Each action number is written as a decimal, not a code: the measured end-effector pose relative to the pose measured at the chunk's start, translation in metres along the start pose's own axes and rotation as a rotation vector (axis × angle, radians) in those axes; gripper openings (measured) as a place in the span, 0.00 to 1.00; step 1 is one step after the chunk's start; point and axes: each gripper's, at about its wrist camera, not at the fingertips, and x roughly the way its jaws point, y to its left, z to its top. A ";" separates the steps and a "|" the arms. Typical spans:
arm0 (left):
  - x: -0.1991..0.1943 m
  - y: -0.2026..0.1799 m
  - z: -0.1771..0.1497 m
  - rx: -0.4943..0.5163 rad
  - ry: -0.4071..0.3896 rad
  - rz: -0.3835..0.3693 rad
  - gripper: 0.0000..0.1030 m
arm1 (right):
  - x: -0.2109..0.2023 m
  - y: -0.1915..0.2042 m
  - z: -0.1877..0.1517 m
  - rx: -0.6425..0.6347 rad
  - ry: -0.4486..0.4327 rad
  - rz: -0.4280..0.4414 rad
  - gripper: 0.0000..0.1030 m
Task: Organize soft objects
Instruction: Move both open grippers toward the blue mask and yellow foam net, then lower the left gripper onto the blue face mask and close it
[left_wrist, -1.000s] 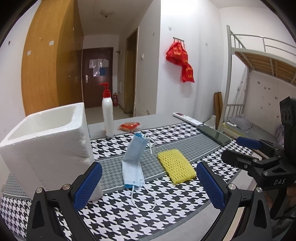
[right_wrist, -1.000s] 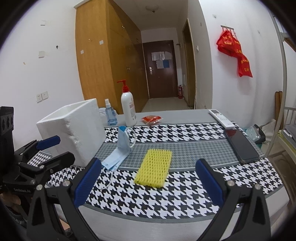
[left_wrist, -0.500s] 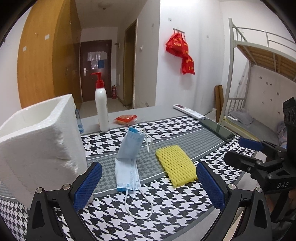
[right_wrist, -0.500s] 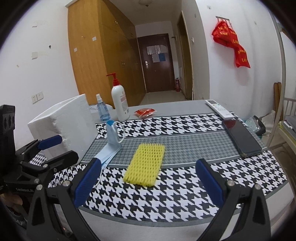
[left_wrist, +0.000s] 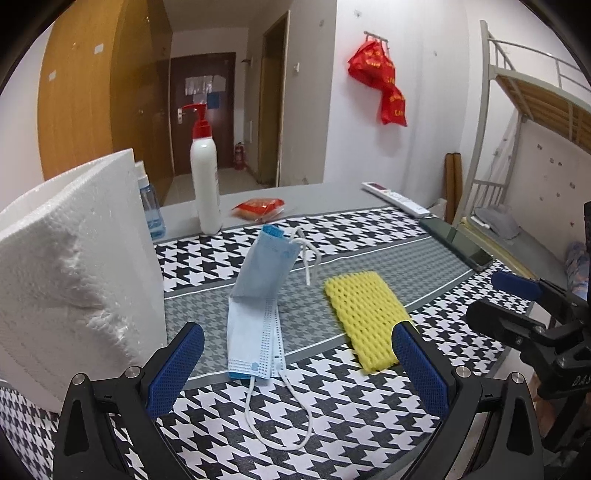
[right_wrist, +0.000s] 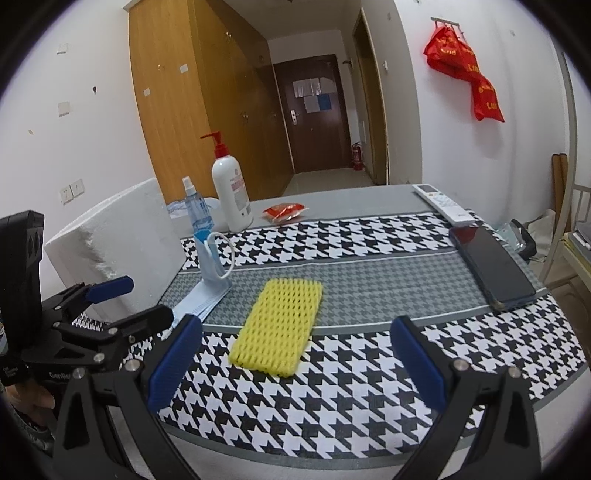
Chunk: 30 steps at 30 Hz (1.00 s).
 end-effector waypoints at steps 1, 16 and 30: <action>0.002 0.001 0.000 -0.003 0.002 0.009 0.99 | 0.003 -0.001 0.000 -0.001 0.006 0.003 1.00; 0.036 0.012 0.000 -0.041 0.106 0.094 0.86 | 0.033 0.005 -0.002 -0.049 0.103 0.038 1.00; 0.059 0.020 0.000 -0.059 0.168 0.150 0.84 | 0.054 0.008 0.001 -0.071 0.151 0.074 1.00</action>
